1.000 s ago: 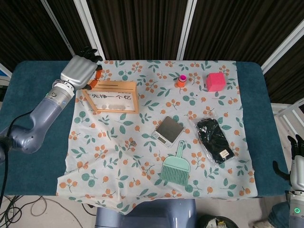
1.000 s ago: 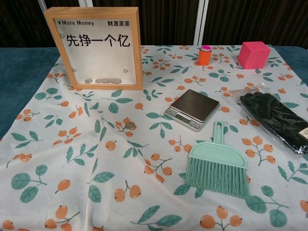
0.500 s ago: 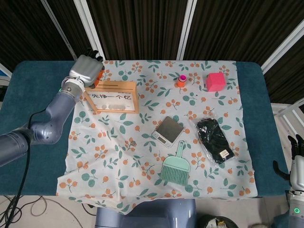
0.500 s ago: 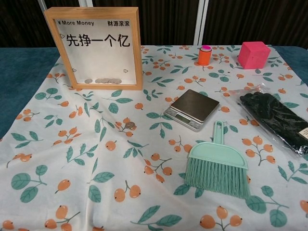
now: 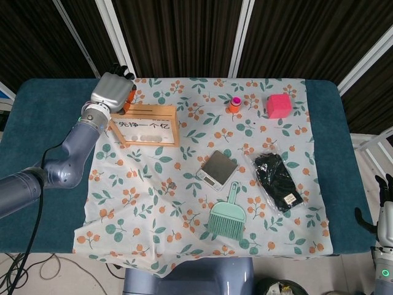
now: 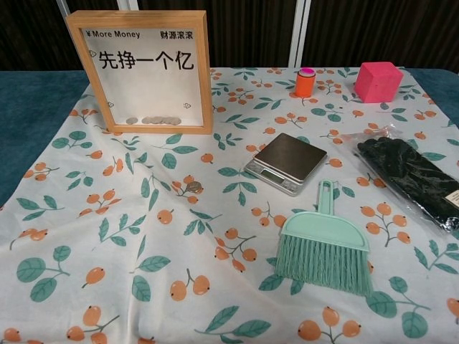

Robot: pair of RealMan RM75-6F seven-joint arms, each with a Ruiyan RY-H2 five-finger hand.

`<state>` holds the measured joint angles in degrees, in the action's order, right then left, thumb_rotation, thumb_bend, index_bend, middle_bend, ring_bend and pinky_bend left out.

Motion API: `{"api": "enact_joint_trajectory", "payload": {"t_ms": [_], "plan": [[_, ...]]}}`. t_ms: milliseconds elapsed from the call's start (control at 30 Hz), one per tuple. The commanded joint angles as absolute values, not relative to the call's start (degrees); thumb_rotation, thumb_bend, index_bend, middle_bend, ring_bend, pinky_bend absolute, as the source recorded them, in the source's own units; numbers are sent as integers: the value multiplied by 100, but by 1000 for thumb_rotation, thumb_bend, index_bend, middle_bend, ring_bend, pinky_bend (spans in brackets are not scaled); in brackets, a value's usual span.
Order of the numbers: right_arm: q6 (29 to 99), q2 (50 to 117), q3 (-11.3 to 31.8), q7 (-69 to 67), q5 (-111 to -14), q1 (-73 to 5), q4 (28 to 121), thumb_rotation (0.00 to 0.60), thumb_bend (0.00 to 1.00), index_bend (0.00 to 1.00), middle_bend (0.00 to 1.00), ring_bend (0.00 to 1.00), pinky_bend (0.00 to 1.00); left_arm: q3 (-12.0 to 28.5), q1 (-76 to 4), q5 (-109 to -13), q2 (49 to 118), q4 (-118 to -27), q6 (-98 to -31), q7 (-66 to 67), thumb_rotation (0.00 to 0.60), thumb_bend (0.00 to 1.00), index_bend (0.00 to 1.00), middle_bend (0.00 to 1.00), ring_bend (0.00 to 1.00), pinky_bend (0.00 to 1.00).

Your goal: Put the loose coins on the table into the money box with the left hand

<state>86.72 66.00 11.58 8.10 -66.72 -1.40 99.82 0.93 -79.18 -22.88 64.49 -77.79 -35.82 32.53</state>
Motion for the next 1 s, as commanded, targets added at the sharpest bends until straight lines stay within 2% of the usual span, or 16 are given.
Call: {"api": "enact_joint_trajectory", "payload": {"t_ms": [33, 133, 1000], "plan": [[8660, 6601, 1148, 816, -6683, -144, 9985, 600, 394, 117, 27, 50, 0, 133, -7873, -2365, 6492, -7721, -3509, 3156, 600, 519, 752, 166, 0, 0], [8654, 6601, 1144, 818, -6687, -144, 9984, 600, 395, 117, 27, 50, 0, 170, -7847, -2403, 6523, -7677, -3454, 3062, 600, 491, 751, 167, 0, 0], [8628, 6575, 1161, 788, -6658, -145, 10000, 600, 395, 117, 27, 50, 0, 91, -7886, -2522, 6794, -7391, -3325, 2951, 600, 509, 742, 167, 0, 0]]}}
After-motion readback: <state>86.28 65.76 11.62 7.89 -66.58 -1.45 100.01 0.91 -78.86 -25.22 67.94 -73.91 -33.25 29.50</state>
